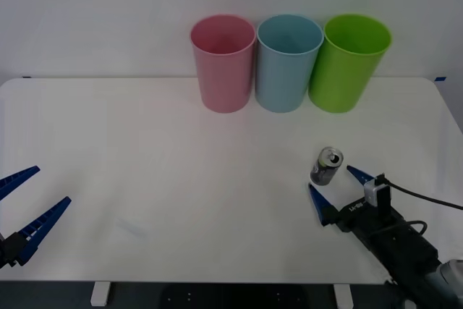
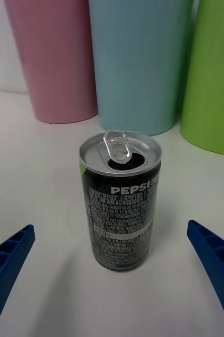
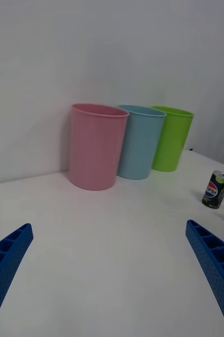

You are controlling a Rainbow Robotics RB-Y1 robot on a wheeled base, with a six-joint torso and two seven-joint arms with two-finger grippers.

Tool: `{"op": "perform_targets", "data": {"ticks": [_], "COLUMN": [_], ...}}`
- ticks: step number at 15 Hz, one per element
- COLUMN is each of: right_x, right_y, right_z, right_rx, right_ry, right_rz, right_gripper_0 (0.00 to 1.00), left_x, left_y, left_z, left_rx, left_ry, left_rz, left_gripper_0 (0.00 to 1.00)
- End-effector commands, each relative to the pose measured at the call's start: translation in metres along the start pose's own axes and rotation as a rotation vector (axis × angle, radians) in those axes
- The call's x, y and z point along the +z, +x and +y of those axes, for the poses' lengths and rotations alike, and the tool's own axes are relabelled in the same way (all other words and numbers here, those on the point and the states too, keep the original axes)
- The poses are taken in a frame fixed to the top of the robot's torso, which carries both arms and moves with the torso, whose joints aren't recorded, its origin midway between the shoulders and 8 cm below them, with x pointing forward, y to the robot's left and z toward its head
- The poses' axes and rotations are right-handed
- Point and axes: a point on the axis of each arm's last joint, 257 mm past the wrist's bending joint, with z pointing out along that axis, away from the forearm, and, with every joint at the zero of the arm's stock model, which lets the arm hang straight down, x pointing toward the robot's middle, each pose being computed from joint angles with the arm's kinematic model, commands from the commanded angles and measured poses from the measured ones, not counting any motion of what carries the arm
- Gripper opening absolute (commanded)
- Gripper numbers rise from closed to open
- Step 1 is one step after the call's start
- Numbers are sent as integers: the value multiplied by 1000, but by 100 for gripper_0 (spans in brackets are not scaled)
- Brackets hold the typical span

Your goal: Grasp the object on the table and drop it into the matching bin: aluminum can to the light blue bin, PET bottle to the pink bin.

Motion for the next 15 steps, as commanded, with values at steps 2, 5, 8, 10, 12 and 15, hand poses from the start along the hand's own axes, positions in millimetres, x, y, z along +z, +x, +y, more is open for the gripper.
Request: {"op": "perform_targets", "data": {"ticks": [2, 5, 8, 10, 12, 15], "right_x": [24, 38, 44, 47, 47, 47], "right_y": [-2, -2, -4, -5, -4, -5], "right_z": [1, 0, -2, -3, -2, -3], "right_rx": [-1, -5, -16, -19, -19, -16], "right_ry": [-9, -6, 6, 11, 11, 13], "right_rz": [-1, 4, 10, 12, 13, 11], "right_gripper_0": [100, 100, 100, 100, 100, 96], "left_x": [0, 0, 0, 0, 0, 0], "left_y": [0, 0, 0, 0, 0, 0], "left_z": [0, 0, 0, 0, 0, 0], "left_rx": [0, 0, 0, 0, 0, 0], "left_ry": [0, 0, 0, 0, 0, 0], "left_rz": [0, 0, 0, 0, 0, 0], "left_gripper_0": [100, 100, 100, 100, 100, 100]}}
